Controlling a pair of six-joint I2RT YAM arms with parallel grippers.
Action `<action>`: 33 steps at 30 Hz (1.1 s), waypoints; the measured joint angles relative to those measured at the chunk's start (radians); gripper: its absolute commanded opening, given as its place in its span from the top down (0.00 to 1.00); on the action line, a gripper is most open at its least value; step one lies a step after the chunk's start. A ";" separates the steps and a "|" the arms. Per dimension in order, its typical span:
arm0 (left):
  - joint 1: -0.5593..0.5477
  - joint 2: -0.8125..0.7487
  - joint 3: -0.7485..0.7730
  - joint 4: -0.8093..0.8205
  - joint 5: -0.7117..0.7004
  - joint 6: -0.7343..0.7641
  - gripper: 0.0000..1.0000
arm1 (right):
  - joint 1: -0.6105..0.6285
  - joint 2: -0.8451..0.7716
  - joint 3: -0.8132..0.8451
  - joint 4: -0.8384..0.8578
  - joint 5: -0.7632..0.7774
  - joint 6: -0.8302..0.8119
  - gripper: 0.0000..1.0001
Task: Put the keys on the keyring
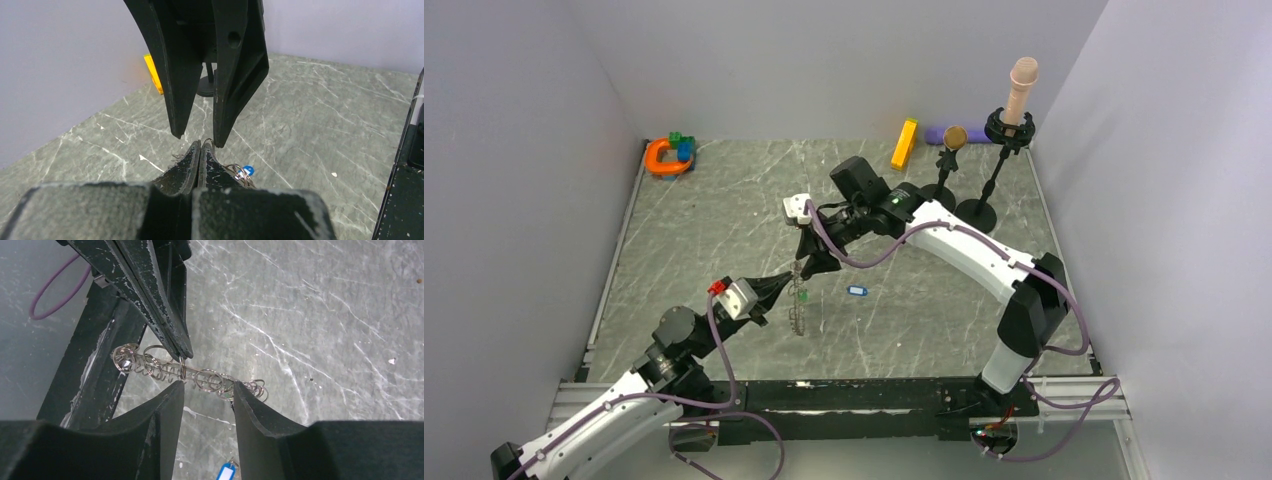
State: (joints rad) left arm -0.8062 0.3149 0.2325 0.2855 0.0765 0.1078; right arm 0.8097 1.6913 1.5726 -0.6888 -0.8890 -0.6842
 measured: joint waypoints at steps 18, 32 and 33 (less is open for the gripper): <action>0.000 -0.031 -0.017 0.008 -0.040 -0.024 1.00 | 0.022 0.000 -0.024 0.047 -0.027 0.075 0.67; 0.000 -0.037 -0.017 0.008 -0.048 -0.024 1.00 | 0.035 0.001 -0.024 0.072 -0.048 0.118 0.86; 0.000 -0.039 -0.017 0.009 -0.048 -0.024 1.00 | 0.035 0.001 -0.024 0.074 -0.048 0.119 0.91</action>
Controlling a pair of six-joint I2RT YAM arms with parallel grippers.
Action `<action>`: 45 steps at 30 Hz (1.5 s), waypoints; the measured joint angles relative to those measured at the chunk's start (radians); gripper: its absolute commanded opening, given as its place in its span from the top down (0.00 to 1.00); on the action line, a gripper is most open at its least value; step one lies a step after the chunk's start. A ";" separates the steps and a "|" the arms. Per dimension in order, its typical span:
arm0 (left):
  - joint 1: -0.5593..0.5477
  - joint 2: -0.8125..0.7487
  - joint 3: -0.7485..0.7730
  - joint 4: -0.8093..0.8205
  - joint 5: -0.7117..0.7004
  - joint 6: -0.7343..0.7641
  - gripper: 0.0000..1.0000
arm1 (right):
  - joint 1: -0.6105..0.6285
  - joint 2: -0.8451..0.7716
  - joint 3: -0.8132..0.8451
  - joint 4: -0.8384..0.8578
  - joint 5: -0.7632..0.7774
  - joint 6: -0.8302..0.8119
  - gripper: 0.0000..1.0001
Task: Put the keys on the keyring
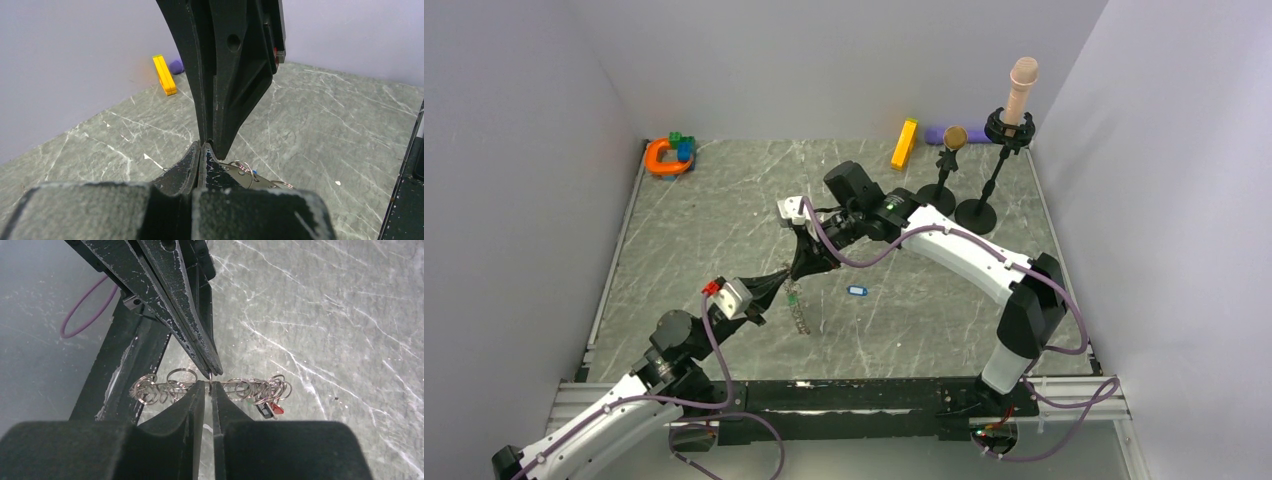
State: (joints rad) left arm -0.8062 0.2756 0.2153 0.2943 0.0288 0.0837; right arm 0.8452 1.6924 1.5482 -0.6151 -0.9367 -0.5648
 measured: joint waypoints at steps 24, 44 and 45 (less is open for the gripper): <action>0.000 -0.106 0.072 -0.211 0.028 -0.059 0.49 | 0.012 0.024 0.108 -0.234 0.117 -0.223 1.00; 0.000 0.126 0.137 -0.221 0.091 -0.031 0.61 | 0.055 0.065 0.208 -0.389 0.227 -0.323 1.00; 0.000 0.127 0.135 -0.218 0.091 -0.031 0.62 | 0.055 0.065 0.208 -0.389 0.227 -0.324 1.00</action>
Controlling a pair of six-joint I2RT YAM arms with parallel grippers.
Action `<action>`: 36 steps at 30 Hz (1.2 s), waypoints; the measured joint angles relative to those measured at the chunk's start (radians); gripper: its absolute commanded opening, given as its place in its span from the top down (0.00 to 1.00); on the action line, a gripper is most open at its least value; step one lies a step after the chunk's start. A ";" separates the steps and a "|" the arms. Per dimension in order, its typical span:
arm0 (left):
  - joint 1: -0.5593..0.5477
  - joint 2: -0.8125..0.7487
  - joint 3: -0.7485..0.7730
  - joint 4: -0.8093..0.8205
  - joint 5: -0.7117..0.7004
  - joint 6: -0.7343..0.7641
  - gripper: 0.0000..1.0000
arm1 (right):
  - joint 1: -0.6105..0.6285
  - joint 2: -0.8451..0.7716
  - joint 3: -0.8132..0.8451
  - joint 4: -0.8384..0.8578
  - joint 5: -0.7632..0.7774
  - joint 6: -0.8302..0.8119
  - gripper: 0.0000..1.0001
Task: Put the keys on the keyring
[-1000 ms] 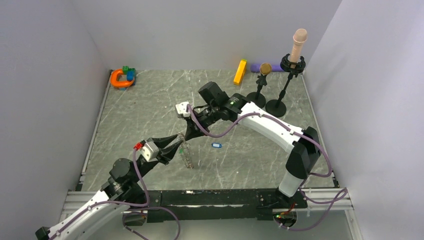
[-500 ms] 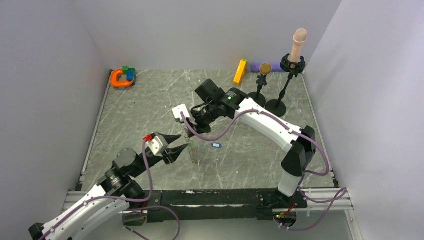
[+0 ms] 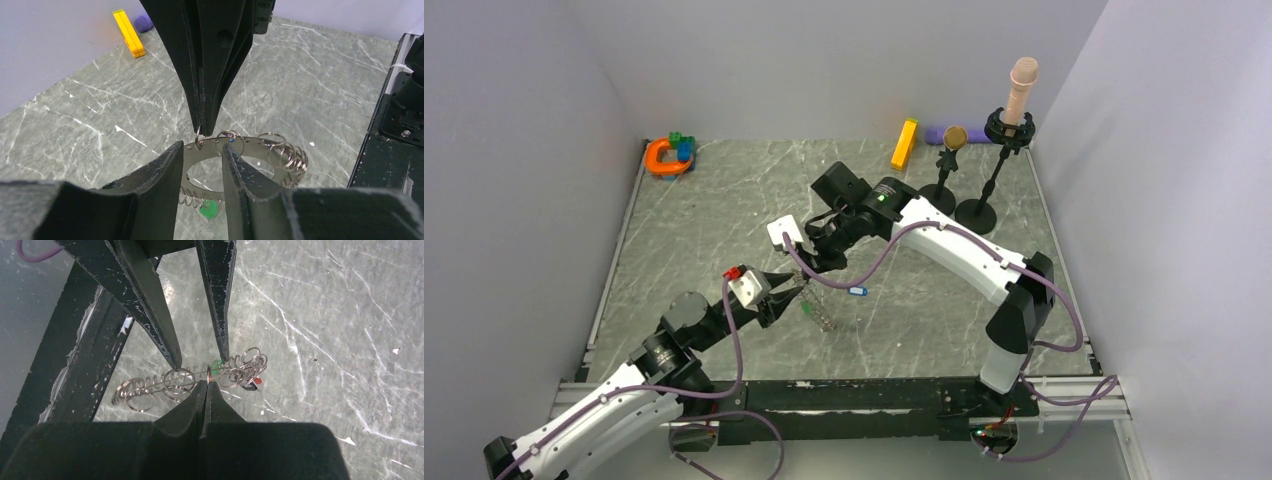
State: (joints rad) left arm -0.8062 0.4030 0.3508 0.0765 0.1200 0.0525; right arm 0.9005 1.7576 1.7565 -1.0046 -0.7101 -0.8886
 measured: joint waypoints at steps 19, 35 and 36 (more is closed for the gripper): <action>0.000 0.053 -0.005 0.046 0.018 0.011 0.84 | 0.013 0.000 0.016 -0.018 -0.001 -0.001 1.00; 0.000 0.007 -0.039 0.066 0.019 0.011 1.00 | 0.023 0.000 0.017 -0.023 -0.002 0.017 0.76; 0.000 -0.012 -0.051 0.069 0.019 0.012 1.00 | 0.024 0.000 0.017 -0.017 -0.006 0.027 0.70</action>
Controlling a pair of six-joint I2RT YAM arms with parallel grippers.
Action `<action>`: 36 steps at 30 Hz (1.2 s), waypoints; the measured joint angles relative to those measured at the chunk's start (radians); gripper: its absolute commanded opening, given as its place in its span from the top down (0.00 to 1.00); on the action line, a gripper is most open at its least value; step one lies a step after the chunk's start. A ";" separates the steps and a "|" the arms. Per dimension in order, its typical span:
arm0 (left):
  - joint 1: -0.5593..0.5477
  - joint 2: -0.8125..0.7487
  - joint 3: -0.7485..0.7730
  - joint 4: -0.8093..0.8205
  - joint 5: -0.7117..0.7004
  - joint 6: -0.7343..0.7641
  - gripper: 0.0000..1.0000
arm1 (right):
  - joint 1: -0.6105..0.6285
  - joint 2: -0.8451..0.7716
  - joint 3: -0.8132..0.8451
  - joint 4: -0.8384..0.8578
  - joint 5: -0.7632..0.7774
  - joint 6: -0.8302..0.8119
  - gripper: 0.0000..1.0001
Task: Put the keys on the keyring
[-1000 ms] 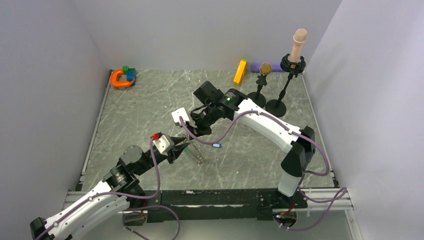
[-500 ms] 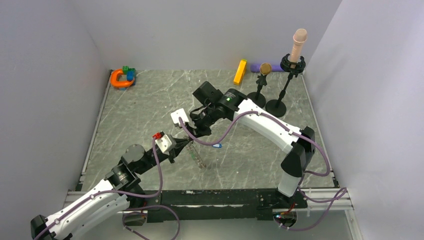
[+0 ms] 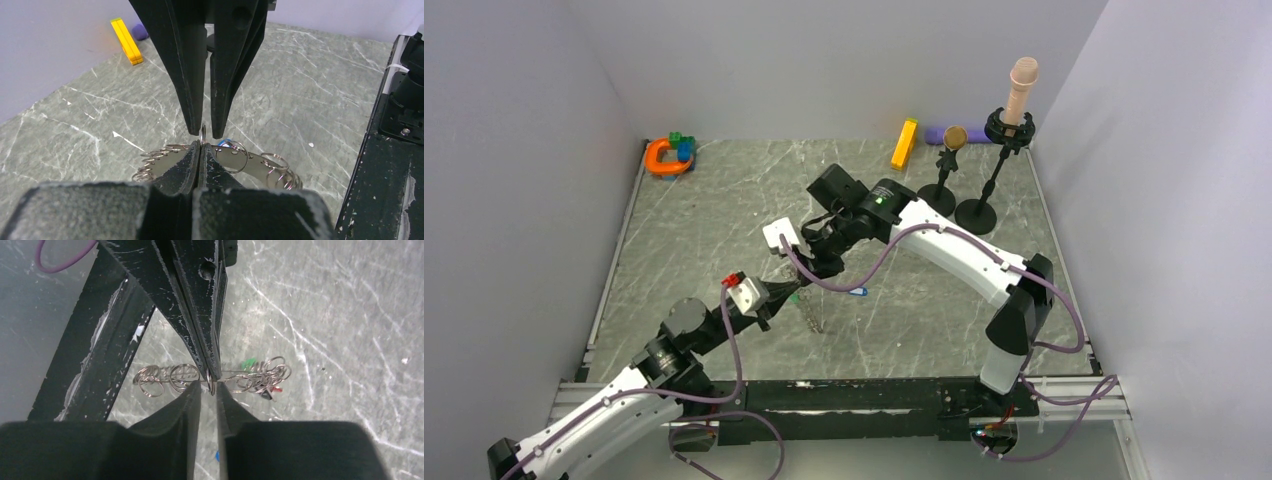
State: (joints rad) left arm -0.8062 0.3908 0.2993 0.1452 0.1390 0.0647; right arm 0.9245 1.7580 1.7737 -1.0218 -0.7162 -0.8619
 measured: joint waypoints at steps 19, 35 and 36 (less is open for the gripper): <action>0.000 -0.128 -0.069 -0.016 0.003 0.002 1.00 | -0.198 -0.067 -0.065 0.039 -0.143 0.083 0.42; 0.000 -0.198 -0.125 0.045 0.038 -0.029 1.00 | -0.238 -0.198 -0.419 0.156 -0.239 -0.049 0.40; 0.000 -0.207 -0.130 0.055 0.041 -0.032 1.00 | -0.239 -0.209 -0.441 0.172 -0.243 -0.052 0.40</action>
State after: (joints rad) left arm -0.8062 0.1837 0.1696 0.2001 0.1799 0.0326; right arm 0.6857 1.5486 1.3331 -0.8497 -0.9588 -0.9142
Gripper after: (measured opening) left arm 0.012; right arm 0.591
